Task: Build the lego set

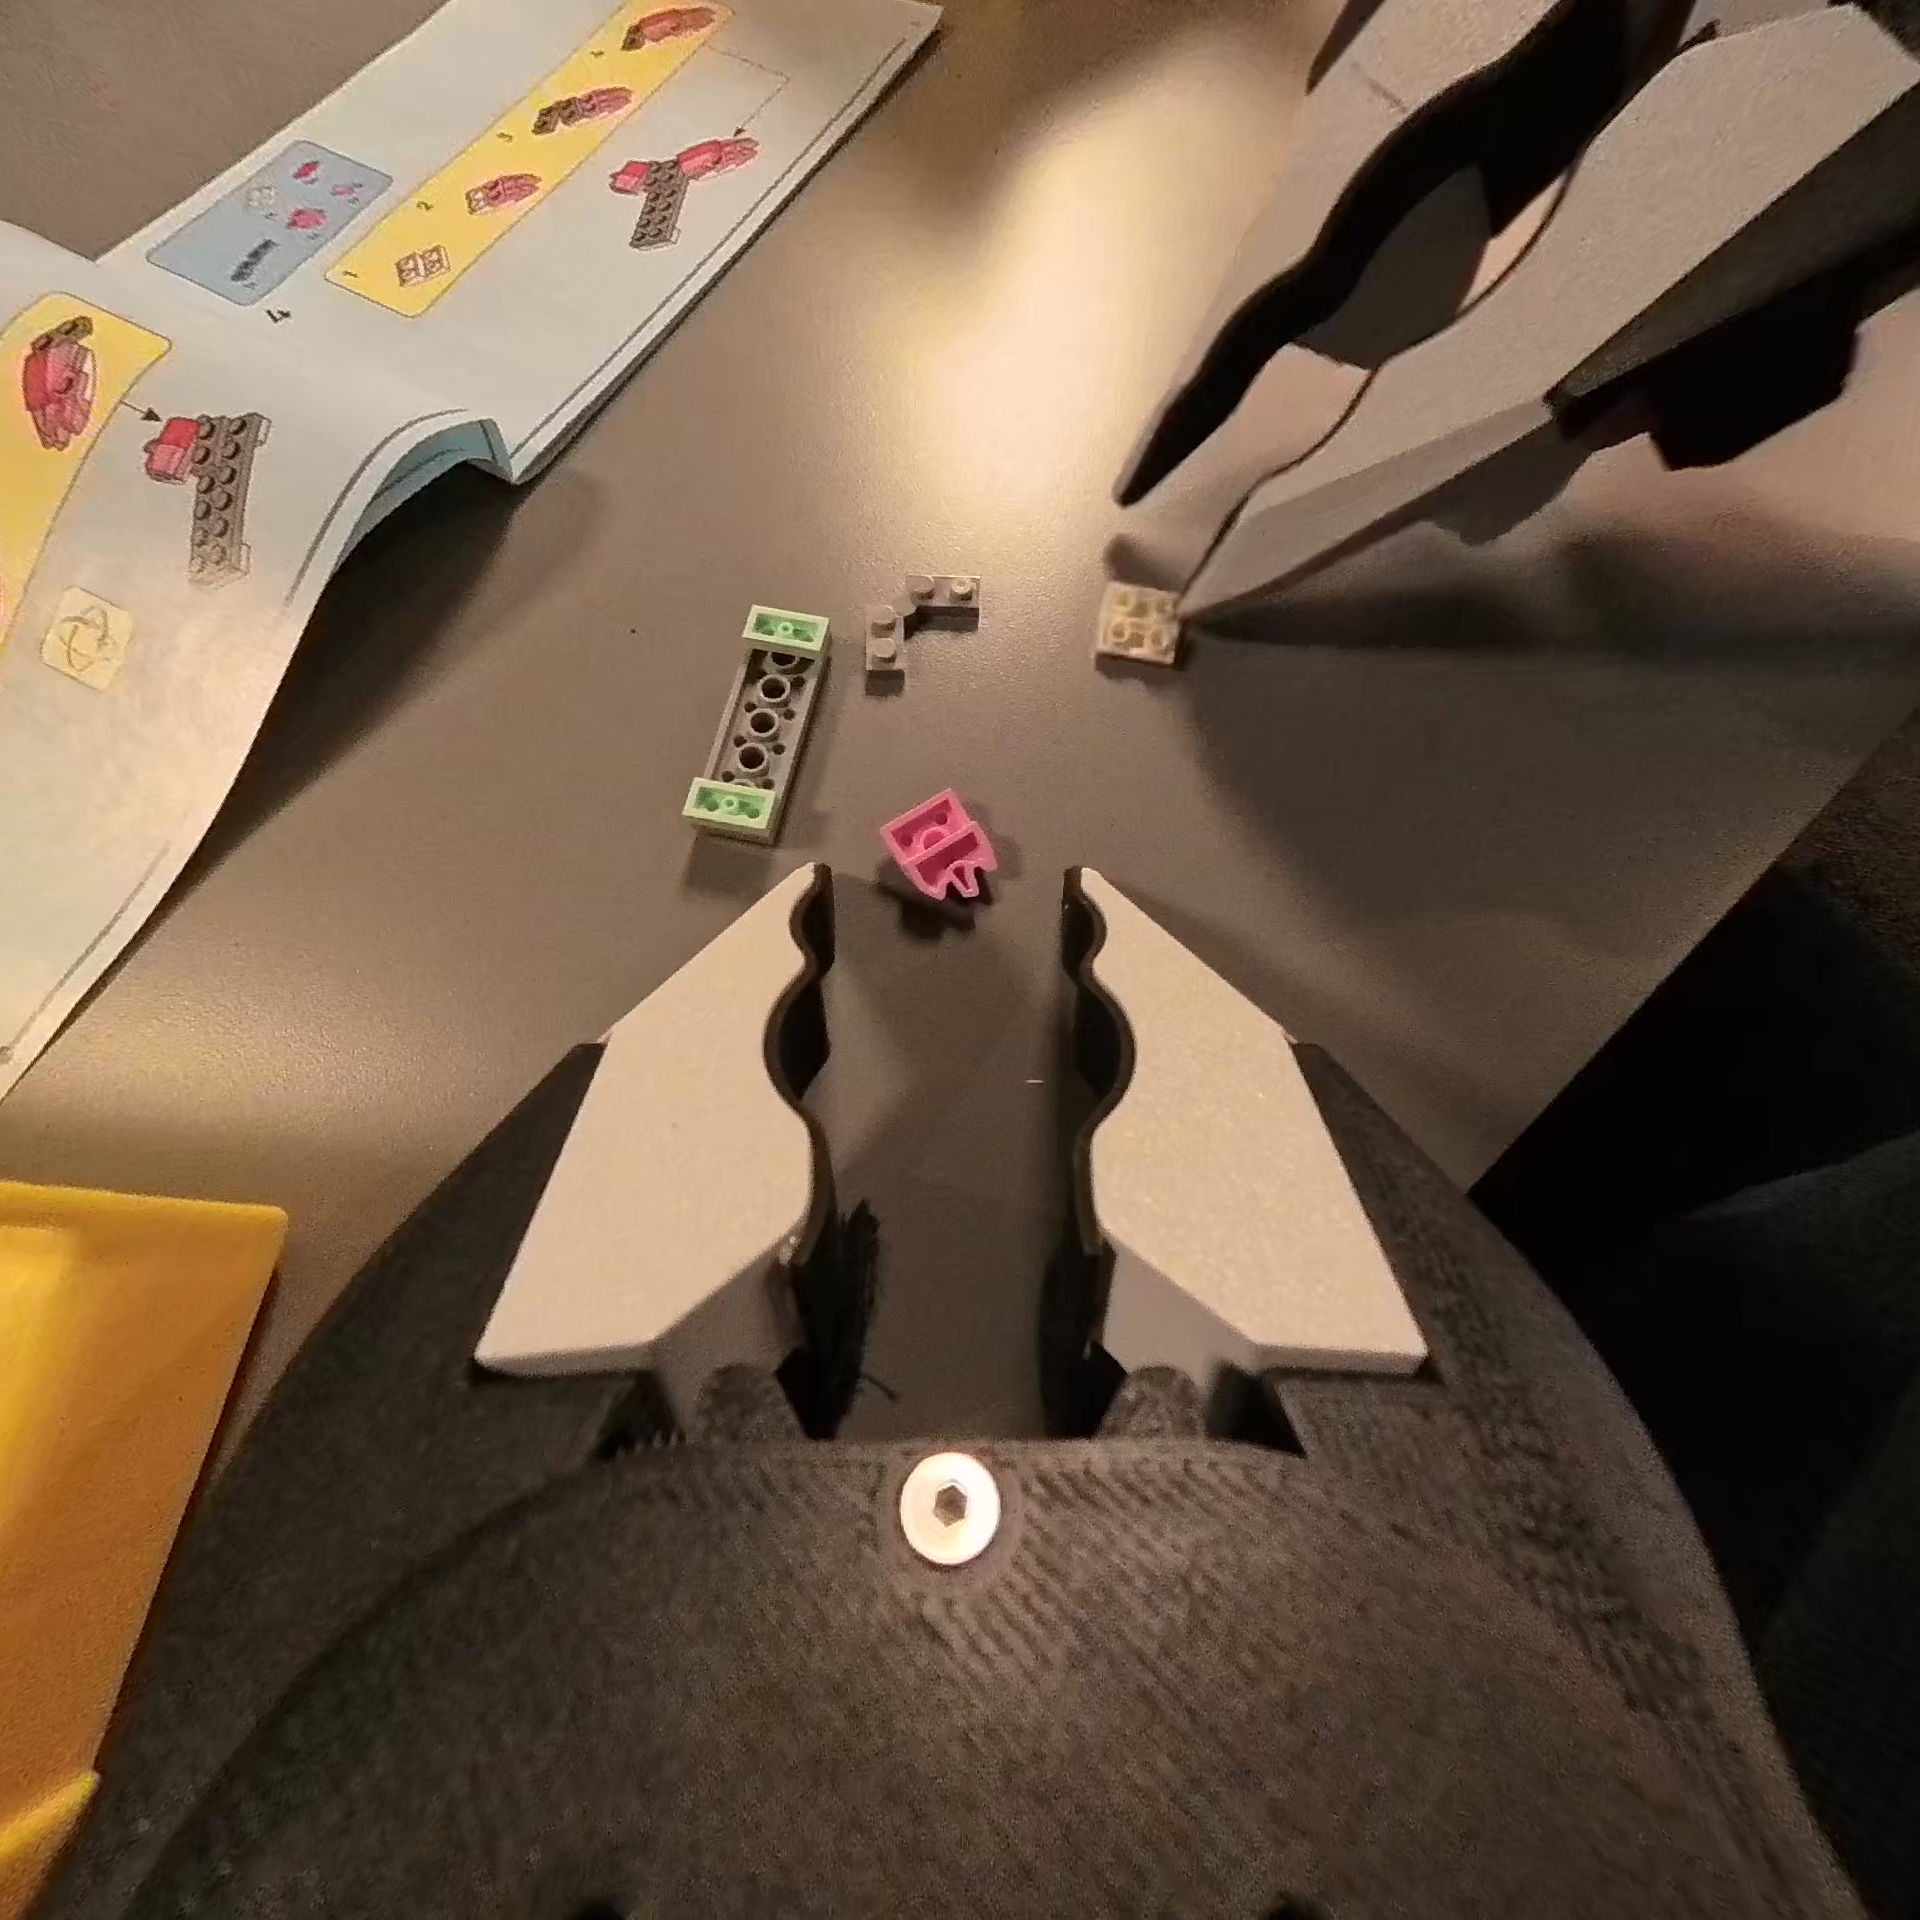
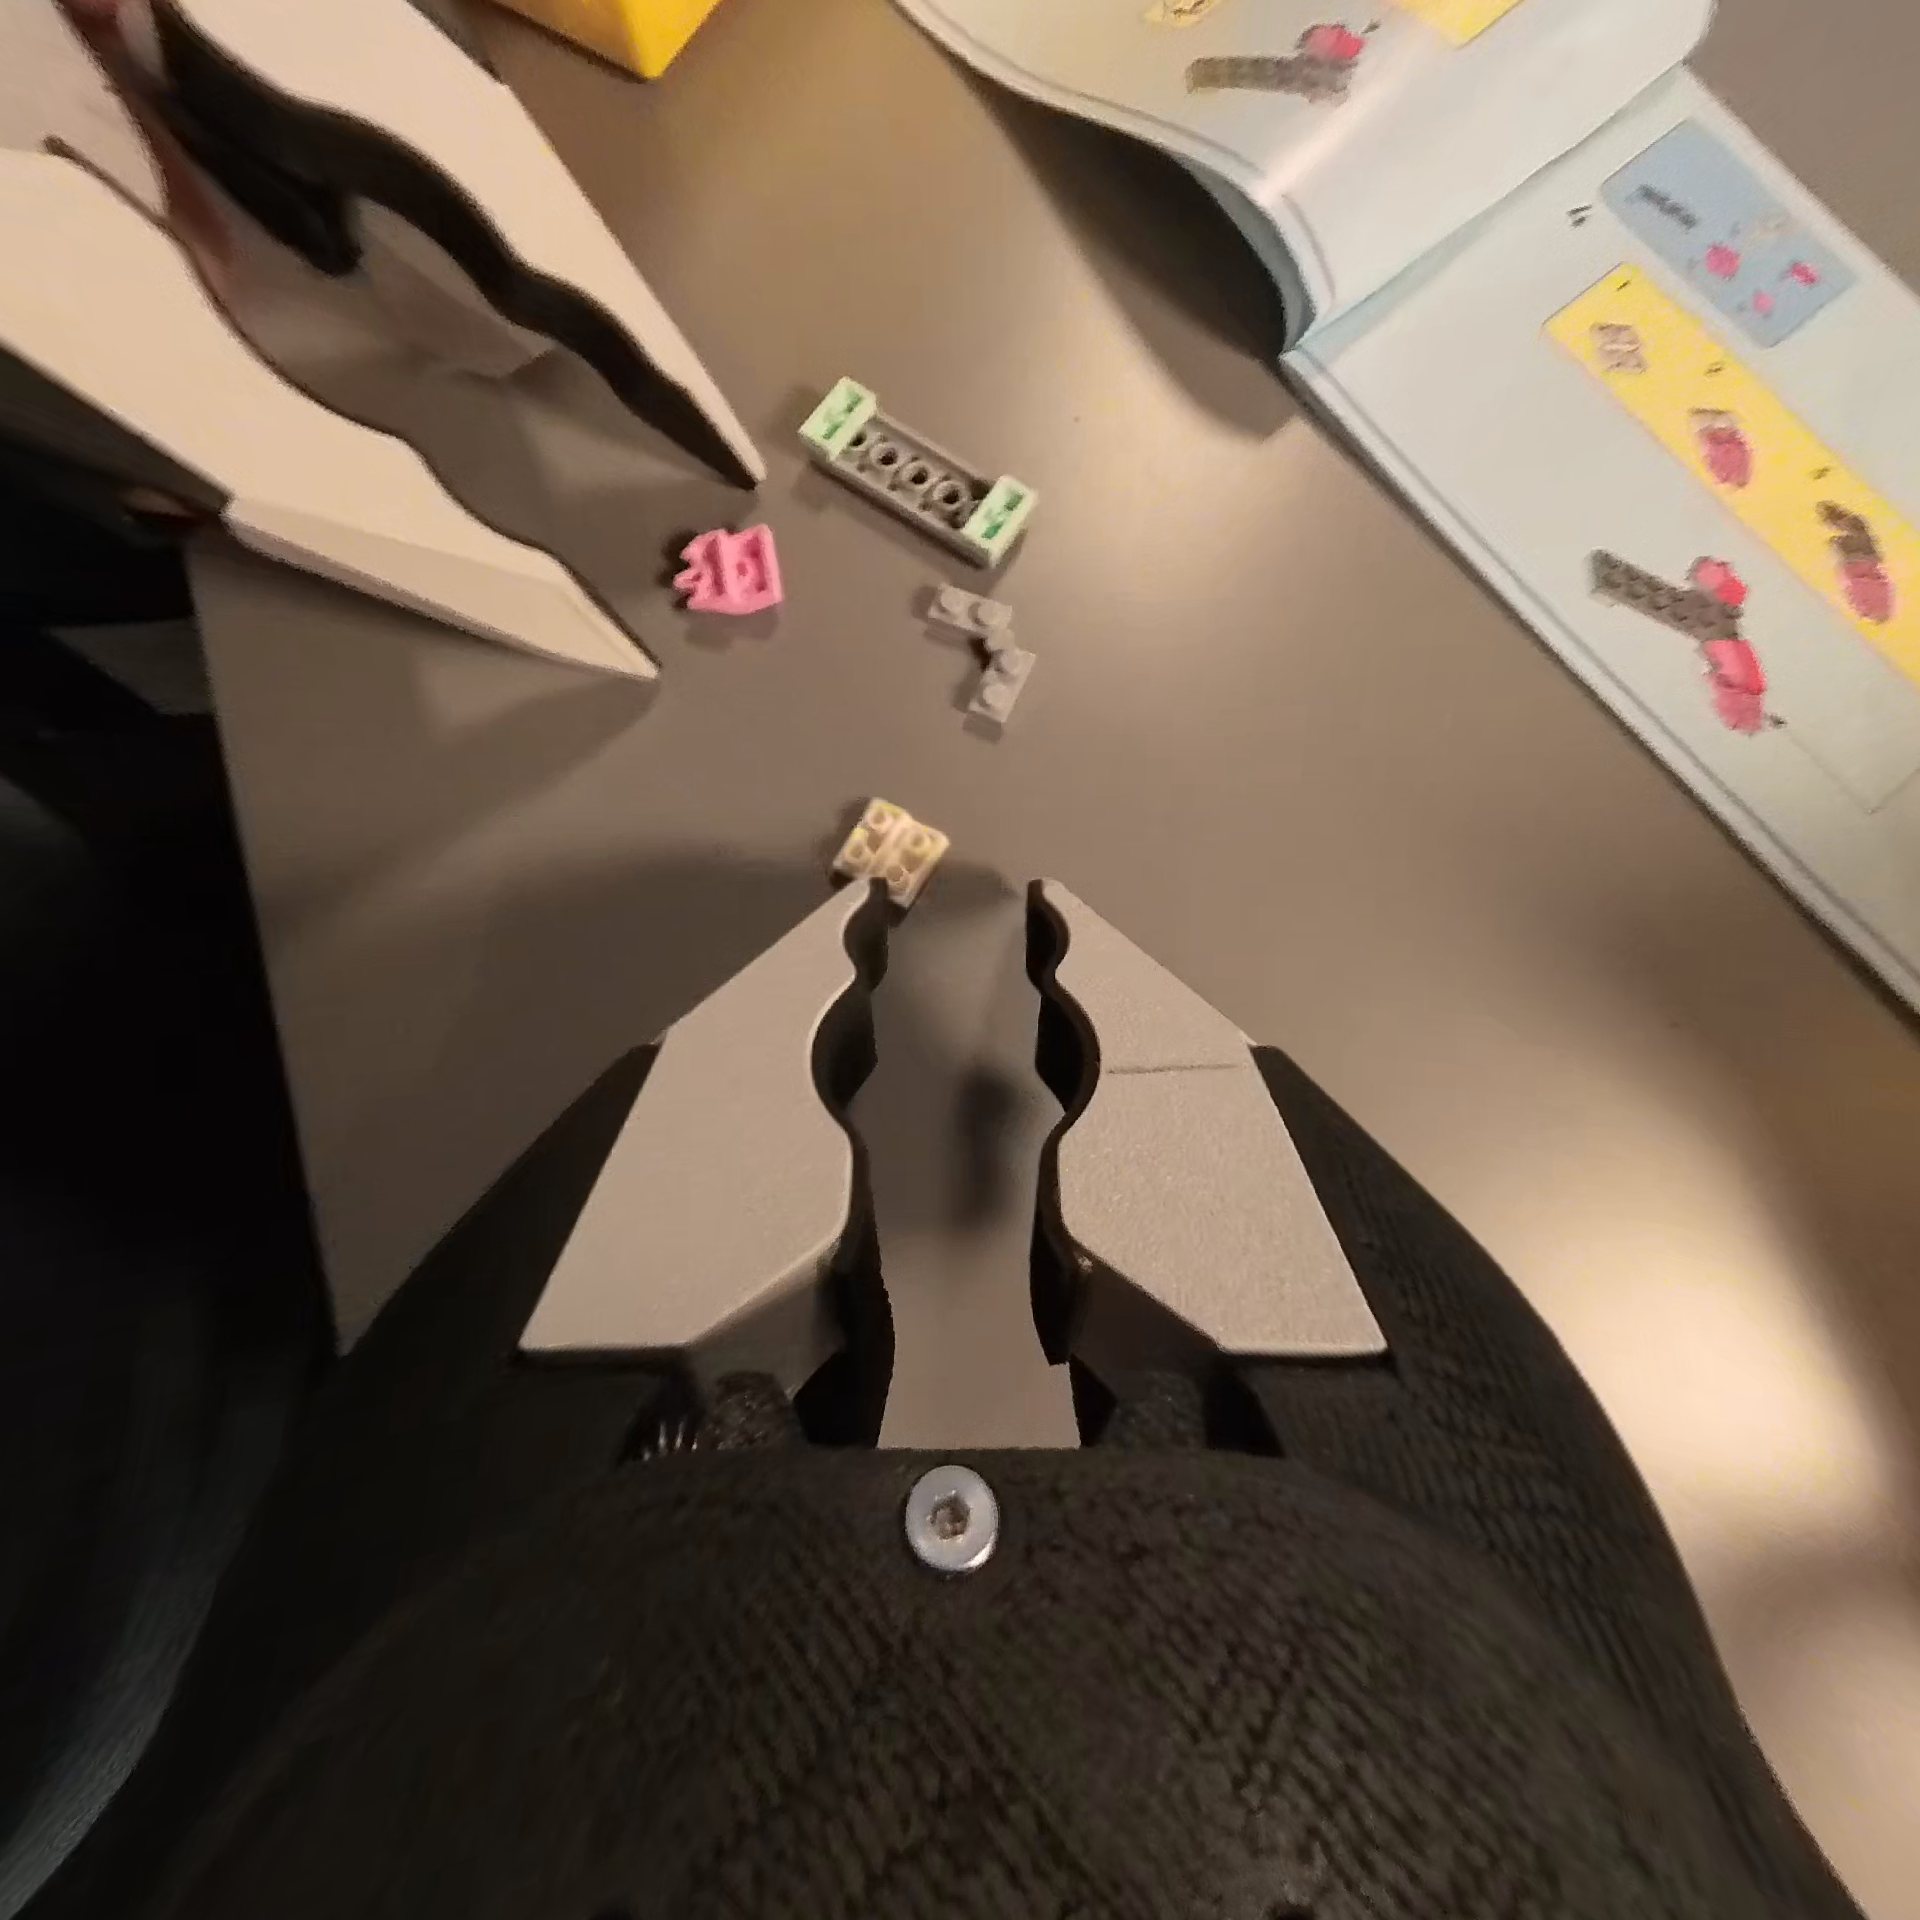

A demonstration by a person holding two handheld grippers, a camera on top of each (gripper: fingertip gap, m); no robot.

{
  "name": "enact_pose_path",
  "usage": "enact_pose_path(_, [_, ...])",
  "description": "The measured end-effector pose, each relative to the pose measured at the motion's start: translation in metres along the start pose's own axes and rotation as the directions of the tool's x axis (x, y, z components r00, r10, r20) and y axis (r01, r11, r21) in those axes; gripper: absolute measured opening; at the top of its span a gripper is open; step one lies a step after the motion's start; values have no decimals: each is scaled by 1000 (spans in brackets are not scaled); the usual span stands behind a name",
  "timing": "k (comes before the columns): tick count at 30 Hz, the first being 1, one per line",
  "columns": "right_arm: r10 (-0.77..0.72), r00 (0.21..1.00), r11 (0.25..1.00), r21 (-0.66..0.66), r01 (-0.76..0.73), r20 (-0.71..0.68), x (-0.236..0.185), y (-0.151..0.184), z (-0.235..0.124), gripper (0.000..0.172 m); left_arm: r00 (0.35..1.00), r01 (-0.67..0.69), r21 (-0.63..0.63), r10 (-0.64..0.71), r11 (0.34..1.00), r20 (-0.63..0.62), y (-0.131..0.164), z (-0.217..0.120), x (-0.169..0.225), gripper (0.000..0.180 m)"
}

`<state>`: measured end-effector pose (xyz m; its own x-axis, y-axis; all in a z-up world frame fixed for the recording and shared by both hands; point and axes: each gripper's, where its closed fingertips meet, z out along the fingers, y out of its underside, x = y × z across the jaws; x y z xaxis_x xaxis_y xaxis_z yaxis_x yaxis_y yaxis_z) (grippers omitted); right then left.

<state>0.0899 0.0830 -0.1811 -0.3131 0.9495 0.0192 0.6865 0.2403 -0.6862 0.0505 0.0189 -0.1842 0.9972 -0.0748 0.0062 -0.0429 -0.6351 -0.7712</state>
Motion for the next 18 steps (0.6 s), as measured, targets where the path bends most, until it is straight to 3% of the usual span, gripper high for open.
enact_pose_path(4, [26, 988, 999, 48, -20, -149, 21, -7, -2, 21, 1000, 1, 0, -1, 1000, 0, 0, 0, 0, 43])
enact_pose_path(8, [132, 987, 987, 104, -123, -87, 8, -15, -4, 32, 1000, 3, 0, -3, 1000, 3, 0, 0, -1, 43])
enact_pose_path(12, [160, 974, 985, 83, -149, -158, 6, -9, 5, 40, 1000, 4, 0, -4, 1000, 6, 0, 0, -1, 43])
enact_pose_path(18, [208, 959, 978, 61, -200, -194, 2, -4, 8, 31, 1000, 5, 0, -5, 1000, 11, 0, 0, -2, 44])
